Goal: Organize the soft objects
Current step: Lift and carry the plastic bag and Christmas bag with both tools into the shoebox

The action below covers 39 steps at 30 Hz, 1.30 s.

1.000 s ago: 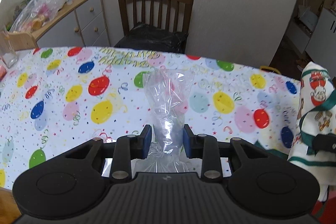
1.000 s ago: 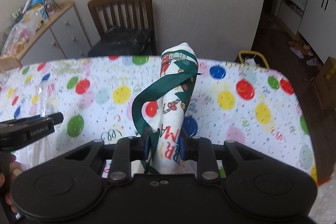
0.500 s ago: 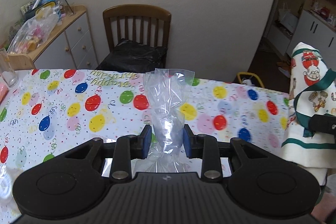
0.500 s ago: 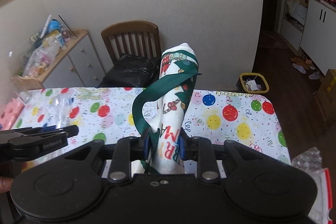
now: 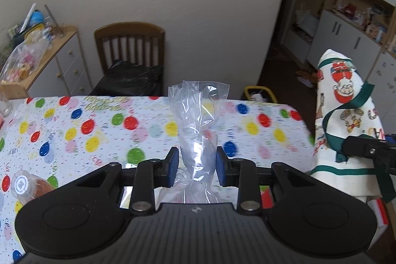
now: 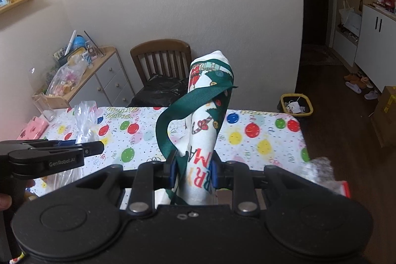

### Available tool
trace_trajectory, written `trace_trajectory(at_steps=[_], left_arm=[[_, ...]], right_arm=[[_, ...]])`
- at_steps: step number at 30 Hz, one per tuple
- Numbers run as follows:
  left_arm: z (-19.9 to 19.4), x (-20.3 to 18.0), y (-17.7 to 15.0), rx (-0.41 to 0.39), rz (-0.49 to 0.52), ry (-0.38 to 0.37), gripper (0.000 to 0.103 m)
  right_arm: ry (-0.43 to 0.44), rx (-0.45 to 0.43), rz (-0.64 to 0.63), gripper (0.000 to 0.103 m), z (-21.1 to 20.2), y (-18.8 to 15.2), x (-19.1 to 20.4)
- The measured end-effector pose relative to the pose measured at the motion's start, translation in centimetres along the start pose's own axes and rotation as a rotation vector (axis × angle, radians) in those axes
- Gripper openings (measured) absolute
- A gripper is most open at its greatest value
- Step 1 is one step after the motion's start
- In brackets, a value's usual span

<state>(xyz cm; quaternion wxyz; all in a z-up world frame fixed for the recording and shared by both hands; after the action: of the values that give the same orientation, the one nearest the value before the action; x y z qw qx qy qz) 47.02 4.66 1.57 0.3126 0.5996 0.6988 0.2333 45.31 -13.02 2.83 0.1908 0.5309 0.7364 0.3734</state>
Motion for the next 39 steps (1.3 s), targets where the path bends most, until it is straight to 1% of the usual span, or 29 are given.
trace_trajectory(at_steps=[5,12,18,22,26,28,31,34,39], left_arm=[[-1.8,-3.9,-1.0,0.0,0.03,-0.05,0.03],[-2.4,-9.9,-3.6,0.032,0.079,-0.124,0.03],[-1.7,-15.0,-6.0,0.065,0.112,-0.173,0.03],[-0.6,-17.6,-7.7,0.089,0.124,-0.189,0.03],[1.1,-19.0,-9.3,0.119,0.12,-0.183,0.03],[2.1,-19.2,-9.9,0.137,0.109,-0.173,0.03],[3.3,-19.0,-10.3,0.141,0.098,-0.152,0.03],[4.3,-18.9,-10.4,0.14,0.095,-0.13,0.03],[6.2,-18.8,-11.0,0.174,0.096,-0.12,0.03]], right_arm=[[-0.021,-0.014,0.013,0.025,-2.6,-1.3,-2.6],[-0.057,-0.012,0.043,0.025,-4.8,-3.9,-6.9],[-0.1,-0.004,0.069,0.025,-6.0,-6.3,-10.8],[-0.134,0.026,0.075,0.025,-5.4,-8.2,-12.8],[-0.142,0.08,0.076,0.025,-3.9,-10.6,-13.7],[-0.141,0.109,0.074,0.025,-2.9,-11.7,-13.9],[-0.138,0.138,0.061,0.025,-1.8,-13.0,-13.9],[-0.126,0.165,0.055,0.025,-0.8,-13.9,-14.0],[-0.106,0.202,0.025,0.025,0.5,-14.6,-13.5]])
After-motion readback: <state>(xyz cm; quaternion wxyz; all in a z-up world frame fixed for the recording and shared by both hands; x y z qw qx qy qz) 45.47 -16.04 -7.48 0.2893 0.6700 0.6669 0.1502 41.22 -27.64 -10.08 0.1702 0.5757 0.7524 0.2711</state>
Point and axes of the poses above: each gripper's, at about its wrist camera, not at the fingertips, and z roughly the way its jaws point, x to its left, y to its top, the point moved 4 cm from there along z, roughly the way its jaws point, and after that the axes turned 6 degrees about -z, right-handed, at the moved point
